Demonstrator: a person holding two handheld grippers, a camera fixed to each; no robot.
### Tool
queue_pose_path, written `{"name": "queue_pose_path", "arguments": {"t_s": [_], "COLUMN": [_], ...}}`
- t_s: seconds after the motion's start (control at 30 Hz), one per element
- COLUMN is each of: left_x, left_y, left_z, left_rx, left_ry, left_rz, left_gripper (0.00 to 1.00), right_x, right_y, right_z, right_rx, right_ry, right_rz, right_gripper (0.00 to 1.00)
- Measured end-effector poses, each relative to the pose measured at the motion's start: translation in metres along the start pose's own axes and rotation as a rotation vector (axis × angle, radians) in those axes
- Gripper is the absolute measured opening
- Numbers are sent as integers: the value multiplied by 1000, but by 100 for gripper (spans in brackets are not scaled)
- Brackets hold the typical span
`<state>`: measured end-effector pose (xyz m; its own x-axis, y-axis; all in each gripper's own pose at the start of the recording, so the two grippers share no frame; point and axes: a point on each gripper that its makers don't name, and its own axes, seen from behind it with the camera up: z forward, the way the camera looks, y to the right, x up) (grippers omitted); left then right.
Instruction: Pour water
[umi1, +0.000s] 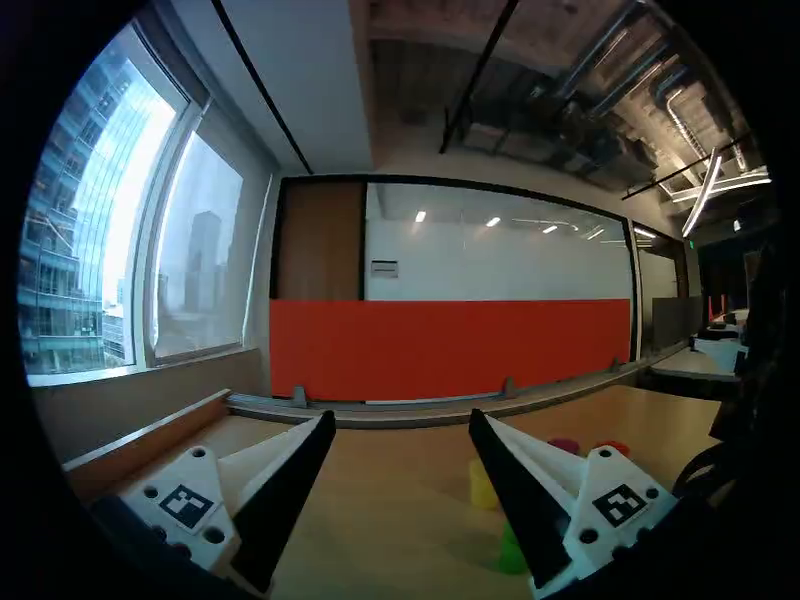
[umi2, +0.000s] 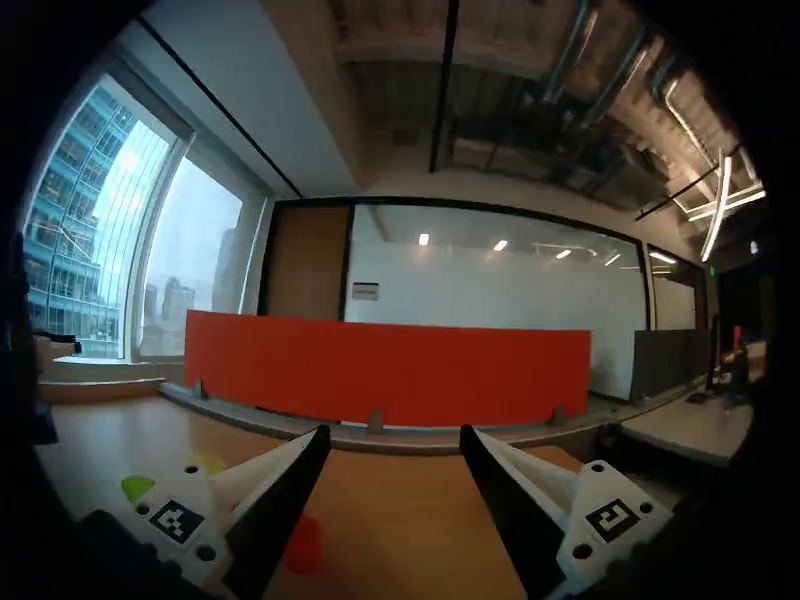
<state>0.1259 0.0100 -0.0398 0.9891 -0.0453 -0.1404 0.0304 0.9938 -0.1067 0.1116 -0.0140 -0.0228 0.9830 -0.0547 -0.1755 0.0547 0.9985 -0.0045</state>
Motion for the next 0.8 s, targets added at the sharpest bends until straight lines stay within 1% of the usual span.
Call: {"name": "queue_pose_path", "arguments": {"t_s": [0.17,0.37,0.57,0.8], "left_x": [2,-2,-10,-19], "left_y": [-8,-11,-14,-17], "left_z": [-1,1,2,4], "left_rx": [35,41,52,60], "left_ry": [7,10,6,6], "left_rz": [5,6,6,13], "left_gripper": [100,100,100,100], "right_x": [3,0,-3,-7], "right_y": [5,6,16,21], "right_z": [-3,-6,-8,-14], "right_rx": [-39,-60,-106,-126], "right_ry": [15,12,9,0], "right_rz": [2,-11,-35,-33], "right_gripper": [100,100,100,100]}}
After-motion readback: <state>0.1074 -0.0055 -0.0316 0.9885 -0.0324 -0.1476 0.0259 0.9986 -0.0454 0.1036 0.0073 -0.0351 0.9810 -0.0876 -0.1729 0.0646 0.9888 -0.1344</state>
